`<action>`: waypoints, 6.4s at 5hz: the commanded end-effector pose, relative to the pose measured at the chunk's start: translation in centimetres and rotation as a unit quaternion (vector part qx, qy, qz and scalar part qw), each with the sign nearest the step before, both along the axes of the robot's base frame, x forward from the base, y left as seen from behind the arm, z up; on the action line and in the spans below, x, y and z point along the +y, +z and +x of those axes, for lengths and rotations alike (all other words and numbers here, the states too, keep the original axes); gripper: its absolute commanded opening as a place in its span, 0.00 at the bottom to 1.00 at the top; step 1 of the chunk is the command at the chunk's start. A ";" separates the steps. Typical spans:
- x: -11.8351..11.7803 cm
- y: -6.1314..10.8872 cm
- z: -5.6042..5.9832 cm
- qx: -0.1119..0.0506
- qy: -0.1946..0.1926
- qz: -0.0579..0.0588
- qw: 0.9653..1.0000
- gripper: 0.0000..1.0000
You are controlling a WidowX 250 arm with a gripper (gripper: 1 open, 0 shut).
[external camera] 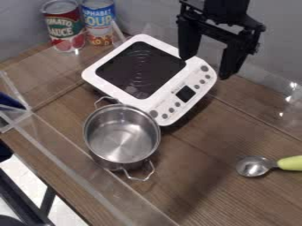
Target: Remove silver pot from the white and black stove top and place it on the table
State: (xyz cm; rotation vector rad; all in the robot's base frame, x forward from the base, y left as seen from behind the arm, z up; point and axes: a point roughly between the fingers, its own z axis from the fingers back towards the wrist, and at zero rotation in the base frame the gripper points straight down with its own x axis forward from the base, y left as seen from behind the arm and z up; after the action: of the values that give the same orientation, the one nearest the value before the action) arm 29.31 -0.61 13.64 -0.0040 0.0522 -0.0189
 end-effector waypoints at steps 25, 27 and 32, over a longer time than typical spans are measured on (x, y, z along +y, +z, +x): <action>4.3 -9.5 -4.9 -0.026 -0.049 0.035 0.998 0.00; 4.5 -9.2 -5.0 -0.024 -0.050 0.038 0.998 0.00; 2.5 -5.3 -3.9 -0.032 -0.081 0.083 0.993 0.00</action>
State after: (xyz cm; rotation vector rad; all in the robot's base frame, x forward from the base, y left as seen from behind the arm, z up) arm 24.18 2.00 6.46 0.1457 0.0761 -0.1579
